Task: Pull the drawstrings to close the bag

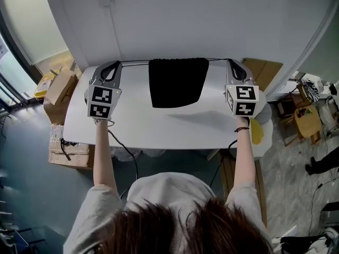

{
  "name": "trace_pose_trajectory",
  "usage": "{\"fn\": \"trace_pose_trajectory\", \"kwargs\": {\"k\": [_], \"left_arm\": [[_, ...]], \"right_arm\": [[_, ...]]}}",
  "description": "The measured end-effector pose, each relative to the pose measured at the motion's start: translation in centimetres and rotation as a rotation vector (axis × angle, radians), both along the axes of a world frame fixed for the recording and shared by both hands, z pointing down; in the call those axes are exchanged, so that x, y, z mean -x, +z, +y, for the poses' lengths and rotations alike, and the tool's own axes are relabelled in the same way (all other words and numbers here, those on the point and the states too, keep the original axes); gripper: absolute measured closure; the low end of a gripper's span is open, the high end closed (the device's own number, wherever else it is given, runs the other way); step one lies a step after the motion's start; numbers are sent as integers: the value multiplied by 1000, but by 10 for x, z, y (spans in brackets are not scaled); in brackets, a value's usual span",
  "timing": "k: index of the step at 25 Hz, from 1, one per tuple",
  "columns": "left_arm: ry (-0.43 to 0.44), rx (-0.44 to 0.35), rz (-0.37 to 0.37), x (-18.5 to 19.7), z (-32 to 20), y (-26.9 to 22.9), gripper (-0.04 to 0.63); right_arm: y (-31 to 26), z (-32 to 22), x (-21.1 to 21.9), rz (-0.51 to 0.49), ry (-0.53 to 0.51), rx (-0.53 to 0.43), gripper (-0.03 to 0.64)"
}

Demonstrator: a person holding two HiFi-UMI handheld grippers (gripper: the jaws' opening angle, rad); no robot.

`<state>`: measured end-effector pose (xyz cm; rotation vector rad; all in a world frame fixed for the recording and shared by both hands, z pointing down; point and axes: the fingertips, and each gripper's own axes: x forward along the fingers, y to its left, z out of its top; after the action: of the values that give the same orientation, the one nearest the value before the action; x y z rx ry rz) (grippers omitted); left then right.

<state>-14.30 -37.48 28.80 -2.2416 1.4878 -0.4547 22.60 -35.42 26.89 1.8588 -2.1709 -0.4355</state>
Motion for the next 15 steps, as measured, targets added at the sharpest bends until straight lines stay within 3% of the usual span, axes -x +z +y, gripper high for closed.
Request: {"fn": "trace_pose_trajectory", "kwargs": {"k": [15], "left_arm": [[-13, -3, -4, 2, 0, -2, 595]], "right_arm": [[1, -1, -13, -13, 53, 3, 603]]}}
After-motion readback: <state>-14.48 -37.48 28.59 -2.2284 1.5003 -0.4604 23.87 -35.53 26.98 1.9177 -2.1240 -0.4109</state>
